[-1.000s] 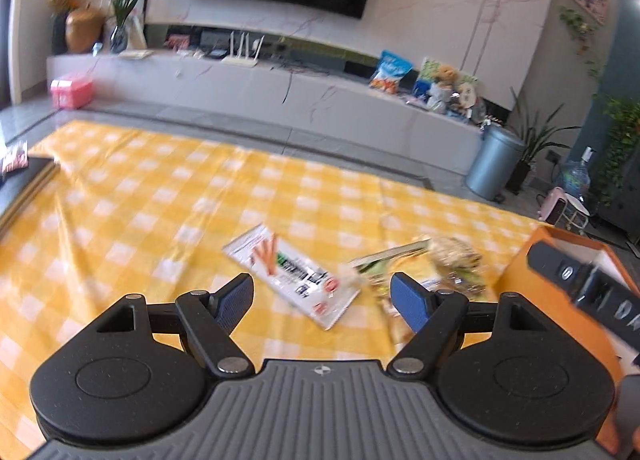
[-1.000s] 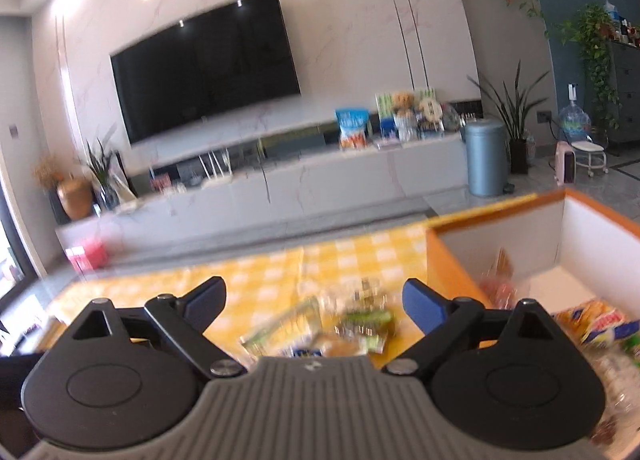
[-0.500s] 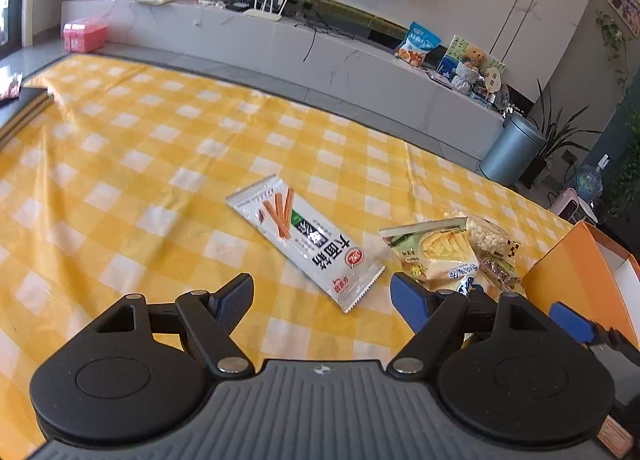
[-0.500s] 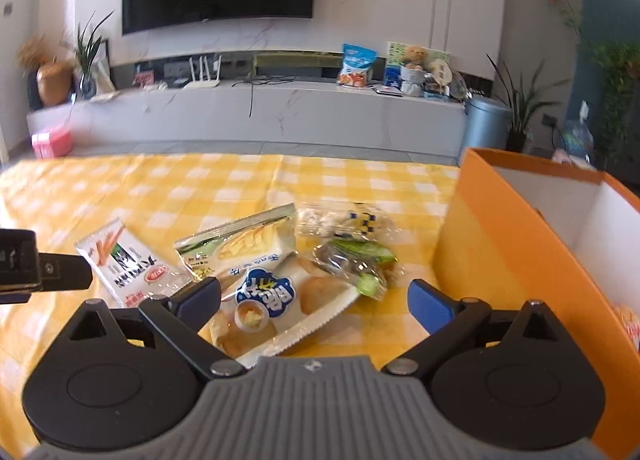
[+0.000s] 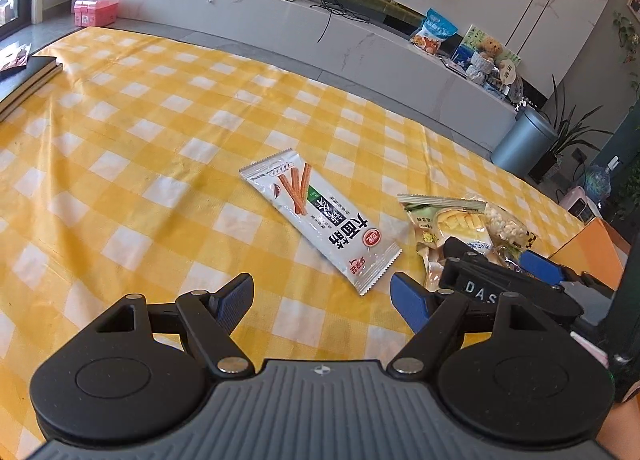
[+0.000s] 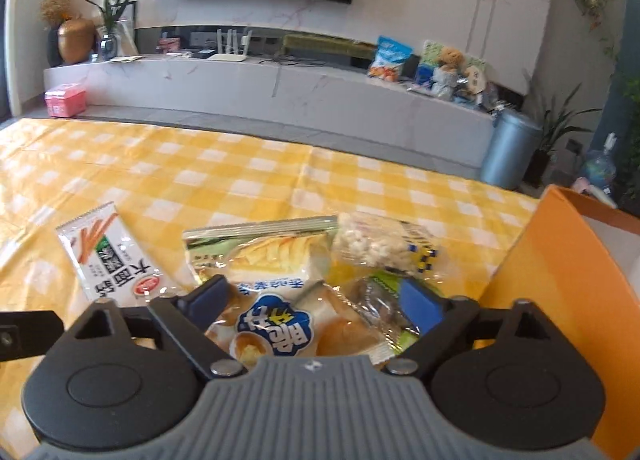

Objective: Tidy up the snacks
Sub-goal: 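Move the right tool to the blue-and-white bread pastry bag, then close the right tool on the bread pastry bag and lift it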

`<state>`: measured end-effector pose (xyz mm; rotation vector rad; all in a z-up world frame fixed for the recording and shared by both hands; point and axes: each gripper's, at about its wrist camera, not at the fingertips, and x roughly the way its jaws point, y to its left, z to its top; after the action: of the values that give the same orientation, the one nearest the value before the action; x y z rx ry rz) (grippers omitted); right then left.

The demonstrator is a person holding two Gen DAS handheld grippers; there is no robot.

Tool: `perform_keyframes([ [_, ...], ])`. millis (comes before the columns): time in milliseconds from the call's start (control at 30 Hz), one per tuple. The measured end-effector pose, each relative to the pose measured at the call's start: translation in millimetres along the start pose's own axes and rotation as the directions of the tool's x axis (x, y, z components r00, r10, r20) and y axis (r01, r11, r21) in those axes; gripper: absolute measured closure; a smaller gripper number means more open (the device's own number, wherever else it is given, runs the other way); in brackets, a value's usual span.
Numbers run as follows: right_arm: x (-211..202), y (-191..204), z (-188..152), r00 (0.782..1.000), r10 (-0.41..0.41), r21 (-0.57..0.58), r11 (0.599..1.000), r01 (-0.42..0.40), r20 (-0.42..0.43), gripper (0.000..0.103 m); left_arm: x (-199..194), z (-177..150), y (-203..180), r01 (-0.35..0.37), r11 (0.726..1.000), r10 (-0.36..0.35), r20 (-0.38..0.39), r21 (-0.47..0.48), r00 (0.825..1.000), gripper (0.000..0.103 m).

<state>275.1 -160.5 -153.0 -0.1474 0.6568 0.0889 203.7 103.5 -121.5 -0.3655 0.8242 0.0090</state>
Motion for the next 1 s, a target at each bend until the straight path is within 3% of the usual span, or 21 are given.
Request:
perform_keyframes([
  [100,-0.4,-3.4,-2.0,1.0,0.028,-0.002,1.0,-0.028,-0.013,0.023,-0.5,-0.1,0.1,-0.012,1.0,0.012,0.004,0.004,1.0,0.012],
  [233,-8.0,-2.9,-5.9,0.995,0.102,-0.007,0.995,-0.102,-0.011,0.058,0.5,0.9,2.3,-0.017,1.0,0.017,-0.006,-0.006,1.0,0.012],
  [267,-12.7,0.3,-7.8,0.993,0.117,-0.038,0.992,-0.118,-0.015,0.061,0.2,1.3,3.3,-0.017,1.0,0.017,-0.006,-0.009,1.0,0.012],
  [367,-23.5,7.7,-14.8,0.993,0.114,-0.088,0.989,-0.115,-0.02,0.061,-2.4,1.8,6.1,-0.025,1.0,0.025,-0.002,-0.014,1.0,0.012],
  [533,-32.5,4.4,-18.4,0.984,0.164,-0.056,0.984,-0.168,-0.069,0.066,-7.8,5.5,13.9,-0.029,0.999,0.029,0.007,-0.034,1.0,0.012],
  [667,-44.3,11.3,-28.9,0.976,0.162,-0.129,0.975,-0.181,-0.146,0.066,-9.9,6.8,18.0,-0.019,0.998,0.02,0.01,-0.052,1.0,0.012],
  [767,-57.6,6.7,-33.3,0.983,0.165,-0.088,0.981,-0.172,-0.079,0.063,-7.8,6.2,19.2,-0.011,0.997,0.011,0.0,-0.072,1.0,0.012],
  [933,-56.8,3.4,-25.7,0.993,0.115,-0.013,0.993,-0.115,0.004,0.027,-5.5,5.3,18.2,-0.009,0.998,0.008,-0.005,-0.065,1.0,0.012],
  [1000,-52.8,2.8,-22.7,0.992,0.126,0.02,0.992,-0.126,0.022,0.02,-4.8,5.2,18.5,-0.012,0.998,0.012,-0.006,-0.057,1.0,0.012],
])
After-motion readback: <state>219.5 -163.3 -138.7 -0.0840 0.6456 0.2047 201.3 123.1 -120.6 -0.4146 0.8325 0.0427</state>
